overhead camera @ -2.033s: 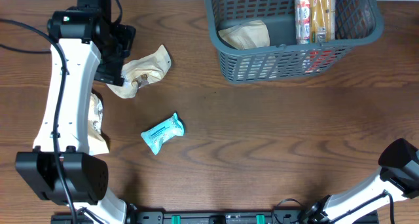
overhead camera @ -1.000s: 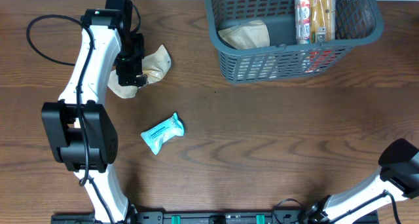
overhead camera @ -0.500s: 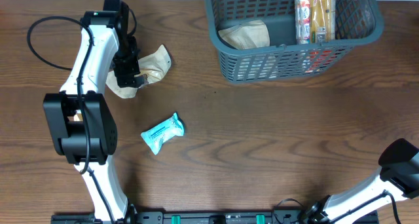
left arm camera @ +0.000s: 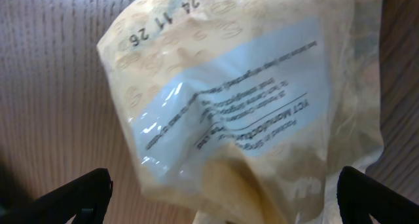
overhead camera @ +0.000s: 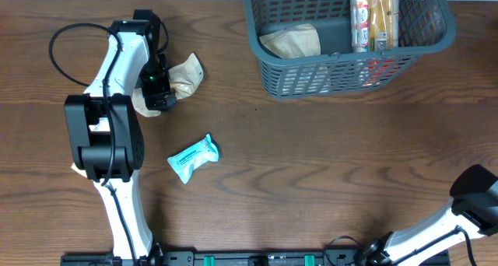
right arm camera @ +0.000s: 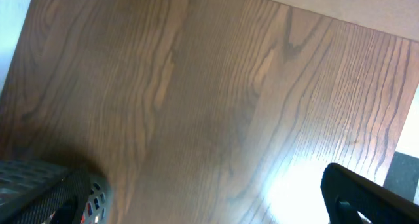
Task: Pack container
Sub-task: 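Lower the left gripper onto the crumpled beige wrapper and grasp it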
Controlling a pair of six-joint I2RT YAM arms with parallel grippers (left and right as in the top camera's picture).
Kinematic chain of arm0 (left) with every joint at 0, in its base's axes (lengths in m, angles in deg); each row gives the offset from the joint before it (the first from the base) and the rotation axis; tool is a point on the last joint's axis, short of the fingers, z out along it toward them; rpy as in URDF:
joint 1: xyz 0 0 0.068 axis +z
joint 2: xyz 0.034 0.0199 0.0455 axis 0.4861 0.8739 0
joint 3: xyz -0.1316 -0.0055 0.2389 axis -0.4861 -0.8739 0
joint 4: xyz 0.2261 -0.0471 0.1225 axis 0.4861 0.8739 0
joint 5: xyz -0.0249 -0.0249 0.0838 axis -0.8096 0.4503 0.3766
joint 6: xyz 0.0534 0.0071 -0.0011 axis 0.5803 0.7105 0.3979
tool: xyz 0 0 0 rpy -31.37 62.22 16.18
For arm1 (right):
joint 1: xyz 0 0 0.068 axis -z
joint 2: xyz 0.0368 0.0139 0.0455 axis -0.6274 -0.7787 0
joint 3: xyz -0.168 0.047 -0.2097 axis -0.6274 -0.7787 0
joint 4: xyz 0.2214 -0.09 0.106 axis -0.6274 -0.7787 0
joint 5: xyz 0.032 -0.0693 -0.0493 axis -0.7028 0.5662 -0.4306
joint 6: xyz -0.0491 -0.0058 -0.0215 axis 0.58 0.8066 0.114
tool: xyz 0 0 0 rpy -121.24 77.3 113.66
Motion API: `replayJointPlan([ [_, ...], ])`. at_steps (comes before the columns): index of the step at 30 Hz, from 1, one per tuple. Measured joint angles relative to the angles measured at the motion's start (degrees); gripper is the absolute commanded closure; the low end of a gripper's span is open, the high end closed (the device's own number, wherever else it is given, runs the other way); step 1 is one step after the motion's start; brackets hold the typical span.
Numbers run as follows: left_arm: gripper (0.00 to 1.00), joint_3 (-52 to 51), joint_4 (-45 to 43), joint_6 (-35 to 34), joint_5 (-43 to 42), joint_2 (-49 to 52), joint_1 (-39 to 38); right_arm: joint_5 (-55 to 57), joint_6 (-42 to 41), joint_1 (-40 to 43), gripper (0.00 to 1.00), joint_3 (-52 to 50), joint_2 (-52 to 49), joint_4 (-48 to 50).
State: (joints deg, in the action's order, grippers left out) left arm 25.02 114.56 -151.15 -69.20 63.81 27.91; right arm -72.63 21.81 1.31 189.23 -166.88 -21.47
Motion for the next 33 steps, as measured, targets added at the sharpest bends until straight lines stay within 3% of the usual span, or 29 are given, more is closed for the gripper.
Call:
replayJointPlan([
  [9, 0.00, 0.00, -0.33, 0.00, 0.63, 2.43, 0.00, -0.02, 0.81, 0.00, 0.01, 0.00, 0.00, -0.02],
  [11, 0.05, 0.00, -0.28, 0.00, 0.63, 2.86, 0.00, -0.04, 0.87, 0.00, 0.01, 0.00, 0.00, -0.02],
  [13, 0.19, 0.00, -0.24, -0.31, 0.59, 3.17, 0.00, -0.04, 0.96, 0.00, 0.01, 0.00, 0.00, -0.02],
  [14, 0.32, 0.00, -0.20, -0.44, 0.57, 3.26, -0.02, -0.04, 1.03, 0.00, 0.01, 0.00, 0.00, -0.02],
  [17, 0.58, 0.00, -0.04, -0.59, 0.63, 3.30, 0.00, -0.07, 1.05, 0.00, 0.01, 0.00, 0.00, -0.02],
  [20, 0.94, 0.02, -0.02, -0.48, 0.70, 3.28, -0.02, -0.11, 1.07, 0.00, 0.01, 0.00, 0.00, -0.02],
  [28, 0.94, 0.37, 4.48, 0.70, 0.74, 2.75, -0.02, -0.70, 1.07, 0.02, 0.01, -0.04, 0.00, -0.02],
  [33, 0.94, 0.37, 4.79, 7.93, 0.59, 2.75, -0.09, -1.09, 1.07, 0.00, 0.01, -0.04, 0.00, -0.02],
])
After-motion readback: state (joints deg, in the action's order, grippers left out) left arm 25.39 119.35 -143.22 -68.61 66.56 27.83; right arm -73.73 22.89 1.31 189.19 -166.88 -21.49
